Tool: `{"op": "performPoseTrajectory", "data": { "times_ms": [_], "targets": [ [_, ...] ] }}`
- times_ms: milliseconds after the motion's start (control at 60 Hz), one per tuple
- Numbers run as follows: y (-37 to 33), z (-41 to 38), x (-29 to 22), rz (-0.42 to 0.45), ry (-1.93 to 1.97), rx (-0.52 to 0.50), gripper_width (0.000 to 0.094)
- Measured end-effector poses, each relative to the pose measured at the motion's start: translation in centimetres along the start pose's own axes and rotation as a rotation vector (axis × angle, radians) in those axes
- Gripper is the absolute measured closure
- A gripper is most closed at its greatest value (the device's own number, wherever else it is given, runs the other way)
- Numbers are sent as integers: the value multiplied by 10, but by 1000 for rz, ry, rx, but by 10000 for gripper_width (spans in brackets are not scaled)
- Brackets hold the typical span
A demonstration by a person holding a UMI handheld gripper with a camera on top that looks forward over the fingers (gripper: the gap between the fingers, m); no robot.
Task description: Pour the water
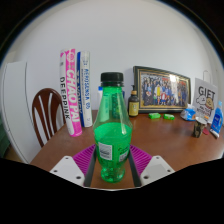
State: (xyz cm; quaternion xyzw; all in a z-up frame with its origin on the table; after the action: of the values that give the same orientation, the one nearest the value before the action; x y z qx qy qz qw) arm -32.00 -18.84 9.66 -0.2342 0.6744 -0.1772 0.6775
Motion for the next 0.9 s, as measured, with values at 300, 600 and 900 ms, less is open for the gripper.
{"op": "performPoseTrajectory", "data": {
  "times_ms": [300, 600, 900],
  "targets": [
    [1, -1, -19, 34, 27, -32, 642],
    [-38, 45, -152, 172, 549, -403, 643],
    [-24, 203, -234, 242, 1340, -841, 642]
  ]
}}
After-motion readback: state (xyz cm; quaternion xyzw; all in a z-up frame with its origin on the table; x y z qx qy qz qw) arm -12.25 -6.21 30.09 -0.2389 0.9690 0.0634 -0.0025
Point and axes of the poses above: the point between the fingertips, and its own axes, seen from behind it with the camera up: z to the right, x down, y forward, the way the camera looks, the point moved 6 cm from there along -y, backward, against the way the camera looks, and after that the axes turned 14 degrees about -z, right-handed, at the moved point
